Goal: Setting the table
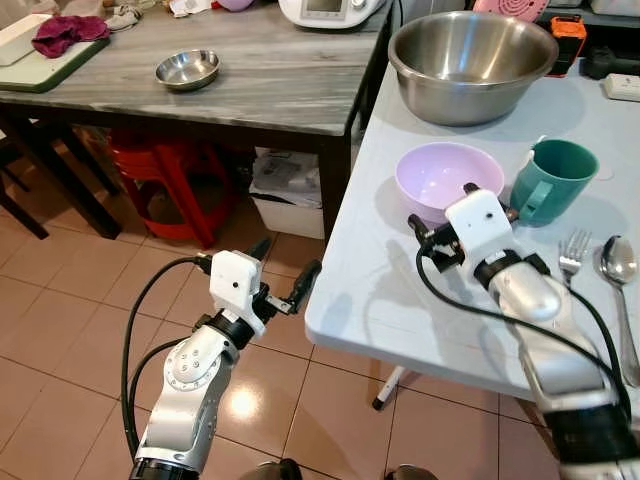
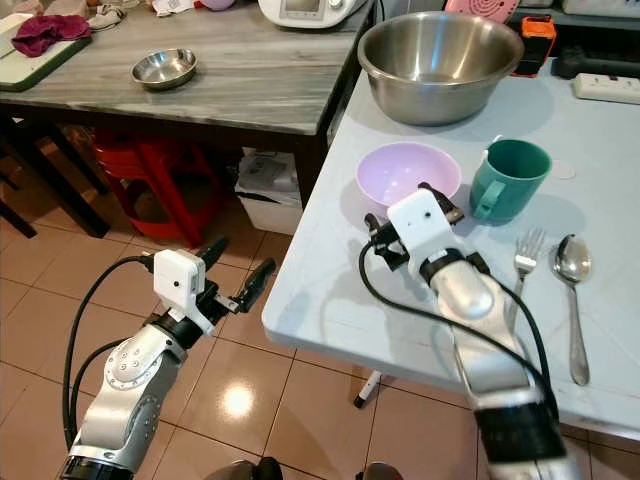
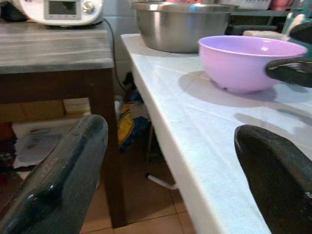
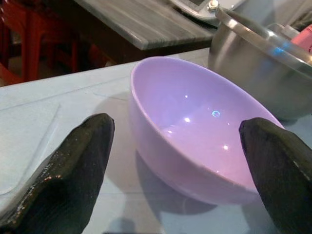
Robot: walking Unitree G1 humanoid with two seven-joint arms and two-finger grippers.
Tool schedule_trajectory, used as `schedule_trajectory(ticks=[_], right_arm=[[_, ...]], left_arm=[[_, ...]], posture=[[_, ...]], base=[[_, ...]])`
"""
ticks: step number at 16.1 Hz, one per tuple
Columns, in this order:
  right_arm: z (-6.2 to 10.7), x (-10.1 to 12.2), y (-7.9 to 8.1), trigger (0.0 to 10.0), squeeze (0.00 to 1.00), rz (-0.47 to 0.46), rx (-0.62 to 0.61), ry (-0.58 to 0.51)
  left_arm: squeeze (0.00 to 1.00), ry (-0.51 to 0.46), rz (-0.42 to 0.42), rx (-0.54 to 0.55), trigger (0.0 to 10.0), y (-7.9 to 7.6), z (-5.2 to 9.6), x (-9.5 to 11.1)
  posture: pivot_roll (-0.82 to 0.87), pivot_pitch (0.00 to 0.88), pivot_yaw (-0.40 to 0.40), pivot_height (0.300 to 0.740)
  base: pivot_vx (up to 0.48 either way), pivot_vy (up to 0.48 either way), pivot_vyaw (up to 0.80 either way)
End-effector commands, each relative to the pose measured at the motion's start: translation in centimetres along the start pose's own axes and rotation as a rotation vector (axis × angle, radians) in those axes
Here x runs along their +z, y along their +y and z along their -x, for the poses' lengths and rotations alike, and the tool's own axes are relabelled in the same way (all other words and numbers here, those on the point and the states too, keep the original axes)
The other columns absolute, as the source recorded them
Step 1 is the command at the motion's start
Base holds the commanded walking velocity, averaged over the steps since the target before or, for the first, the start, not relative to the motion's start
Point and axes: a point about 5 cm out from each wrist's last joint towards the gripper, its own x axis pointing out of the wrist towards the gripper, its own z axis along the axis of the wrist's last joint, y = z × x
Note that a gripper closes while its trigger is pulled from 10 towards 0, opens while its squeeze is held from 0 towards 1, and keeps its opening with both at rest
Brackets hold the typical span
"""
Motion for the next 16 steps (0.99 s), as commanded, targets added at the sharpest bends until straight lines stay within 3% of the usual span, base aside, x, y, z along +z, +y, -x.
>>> schedule_trajectory(ticks=[1,4,5,6,10,16], right_arm=[[-0.6,0.1,-0.1,10.0,0.00,0.022,0.024,0.020],[-1.5,0.3,-0.4,10.0,0.00,0.067,0.036,0.045],[-1.9,0.6,-0.6,7.5,0.00,0.078,0.046,0.047],[-2.3,0.8,-0.7,0.0,0.00,0.069,0.063,0.048],[-3.7,1.0,-1.0,0.0,0.00,0.065,0.136,0.104],[-4.0,-0.3,-1.2,0.0,0.00,0.088,0.189,0.189]], left_arm=[[0.00,0.002,0.008,-0.014,10.0,-0.3,0.3,-0.1],[0.00,0.007,0.019,-0.042,10.0,-0.7,0.4,-0.2],[0.00,0.007,0.022,-0.050,10.0,-0.8,0.5,-0.2],[0.00,0.008,0.023,-0.054,10.0,-0.7,0.4,-0.2],[0.00,-0.004,0.018,-0.110,10.0,-1.1,0.7,-0.2],[0.00,-0.031,0.039,-0.179,10.0,-1.7,0.8,0.1]], posture=[[-0.18,0.177,0.089,0.740],[-0.18,0.179,0.088,0.740],[-0.18,0.180,0.087,0.740],[-0.18,0.179,0.086,0.740],[-0.18,0.185,0.081,0.740],[-0.18,0.186,0.076,0.740]], base=[[0.000,0.000,0.00],[0.000,0.000,0.00],[0.000,0.000,0.00],[0.000,0.000,0.00],[0.000,0.000,0.00],[0.000,0.000,0.00]])
